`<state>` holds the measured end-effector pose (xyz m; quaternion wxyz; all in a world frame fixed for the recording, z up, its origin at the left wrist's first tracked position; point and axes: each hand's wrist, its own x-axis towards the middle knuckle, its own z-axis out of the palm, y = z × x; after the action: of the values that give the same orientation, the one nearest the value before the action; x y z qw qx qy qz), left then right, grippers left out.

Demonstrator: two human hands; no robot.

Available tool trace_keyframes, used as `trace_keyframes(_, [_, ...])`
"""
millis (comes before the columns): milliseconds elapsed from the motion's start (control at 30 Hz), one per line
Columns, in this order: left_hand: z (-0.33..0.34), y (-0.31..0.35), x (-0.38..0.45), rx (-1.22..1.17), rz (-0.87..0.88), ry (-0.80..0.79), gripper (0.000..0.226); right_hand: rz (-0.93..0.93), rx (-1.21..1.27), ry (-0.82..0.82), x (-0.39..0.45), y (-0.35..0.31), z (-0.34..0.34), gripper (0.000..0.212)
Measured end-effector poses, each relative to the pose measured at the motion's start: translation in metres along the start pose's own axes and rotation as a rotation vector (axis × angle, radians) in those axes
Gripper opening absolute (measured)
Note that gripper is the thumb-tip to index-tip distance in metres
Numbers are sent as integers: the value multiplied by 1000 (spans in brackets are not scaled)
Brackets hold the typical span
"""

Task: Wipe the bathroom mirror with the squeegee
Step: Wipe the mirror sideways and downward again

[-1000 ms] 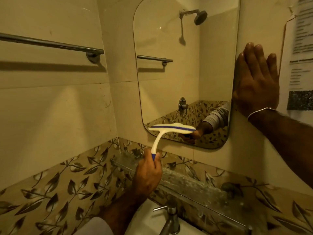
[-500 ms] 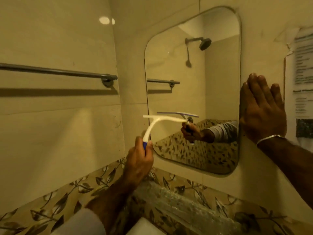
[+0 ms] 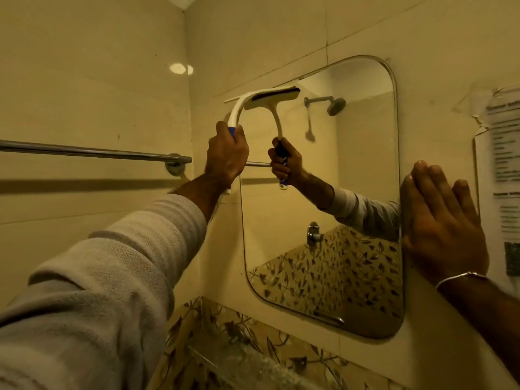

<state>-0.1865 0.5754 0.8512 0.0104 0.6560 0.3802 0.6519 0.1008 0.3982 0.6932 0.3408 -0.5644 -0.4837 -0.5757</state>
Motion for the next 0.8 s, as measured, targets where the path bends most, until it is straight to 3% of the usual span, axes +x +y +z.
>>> trace_keyframes(167, [9,-22,-20,-4,-31,-12,37,-2,1,10,-1,-1,-1,73])
trace_keyframes(367, [14,-74,-108,-75,-106,-105,29,3,17,3,0,-3,-2,66])
trace_keyframes(800, [-11,-183,-311,160,-292,-416,25,36,37,-66,-1,-3,-5,75])
